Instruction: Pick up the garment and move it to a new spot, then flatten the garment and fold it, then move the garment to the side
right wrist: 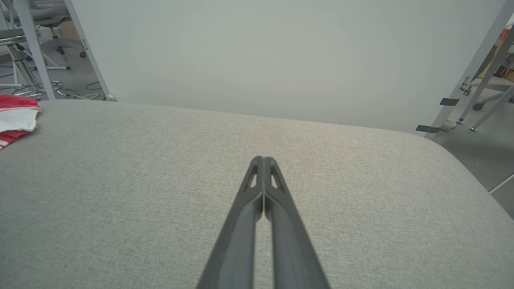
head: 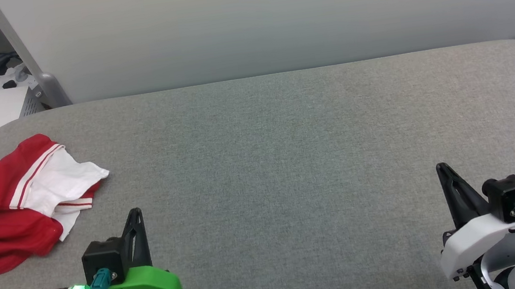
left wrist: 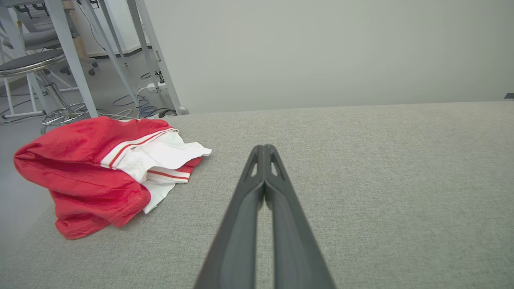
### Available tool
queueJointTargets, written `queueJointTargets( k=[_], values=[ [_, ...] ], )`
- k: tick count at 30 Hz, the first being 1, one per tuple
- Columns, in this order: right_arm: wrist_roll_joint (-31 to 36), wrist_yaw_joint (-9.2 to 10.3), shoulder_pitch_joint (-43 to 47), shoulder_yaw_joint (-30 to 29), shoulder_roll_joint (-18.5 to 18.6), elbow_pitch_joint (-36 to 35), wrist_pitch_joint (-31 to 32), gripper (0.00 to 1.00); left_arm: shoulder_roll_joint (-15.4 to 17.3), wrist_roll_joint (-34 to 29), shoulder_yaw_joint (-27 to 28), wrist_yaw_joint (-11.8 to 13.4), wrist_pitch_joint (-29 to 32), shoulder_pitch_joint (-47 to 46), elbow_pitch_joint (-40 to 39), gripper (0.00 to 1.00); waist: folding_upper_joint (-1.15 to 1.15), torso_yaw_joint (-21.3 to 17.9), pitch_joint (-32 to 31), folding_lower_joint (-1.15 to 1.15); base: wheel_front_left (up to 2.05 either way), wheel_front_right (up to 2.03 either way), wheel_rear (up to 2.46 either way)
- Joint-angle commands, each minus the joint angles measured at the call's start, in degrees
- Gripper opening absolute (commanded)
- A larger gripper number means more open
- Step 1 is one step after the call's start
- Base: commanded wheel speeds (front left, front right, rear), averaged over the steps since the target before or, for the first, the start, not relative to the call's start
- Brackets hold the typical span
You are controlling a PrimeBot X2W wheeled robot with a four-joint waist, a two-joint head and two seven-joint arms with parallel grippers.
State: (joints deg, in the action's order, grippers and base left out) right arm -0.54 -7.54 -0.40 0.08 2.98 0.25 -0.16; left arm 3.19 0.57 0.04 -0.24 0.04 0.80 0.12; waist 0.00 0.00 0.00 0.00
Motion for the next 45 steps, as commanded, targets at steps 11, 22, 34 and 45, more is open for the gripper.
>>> queueJointTargets(
  k=[11, 22, 34, 45],
  values=[
    [-0.2, 0.00, 0.0, 0.0, 0.0, 0.2, -0.2, 1.00, 0.0, 0.2, 0.0, 0.0, -0.2, 0.0, 0.2, 1.00, 0.00, 0.0, 0.0, 0.00, 0.00, 0.00, 0.00],
    [-1.2, 0.01, -0.7, -0.2, 0.0, 1.4, -1.6, 1.00, 0.0, 0.5, 0.0, 0.0, -1.6, 0.0, 1.1, 1.00, 0.00, 0.0, 0.1, 0.00, 0.00, 0.00, 0.00],
    [-2.6, 0.01, -1.1, -0.3, 0.0, 1.6, -3.1, 1.00, -0.1, 1.7, -0.2, 0.1, -3.1, 0.0, 2.4, 1.00, 0.00, 0.0, 0.0, 0.00, 0.00, 0.00, 0.00],
    [-3.5, 0.02, -1.5, -0.4, 0.0, 0.8, -4.4, 1.00, -0.1, 3.2, -0.3, -0.8, -4.4, 0.1, 2.0, 1.00, 0.00, 0.1, 0.2, 0.00, 0.00, 0.00, 0.00]
  ],
)
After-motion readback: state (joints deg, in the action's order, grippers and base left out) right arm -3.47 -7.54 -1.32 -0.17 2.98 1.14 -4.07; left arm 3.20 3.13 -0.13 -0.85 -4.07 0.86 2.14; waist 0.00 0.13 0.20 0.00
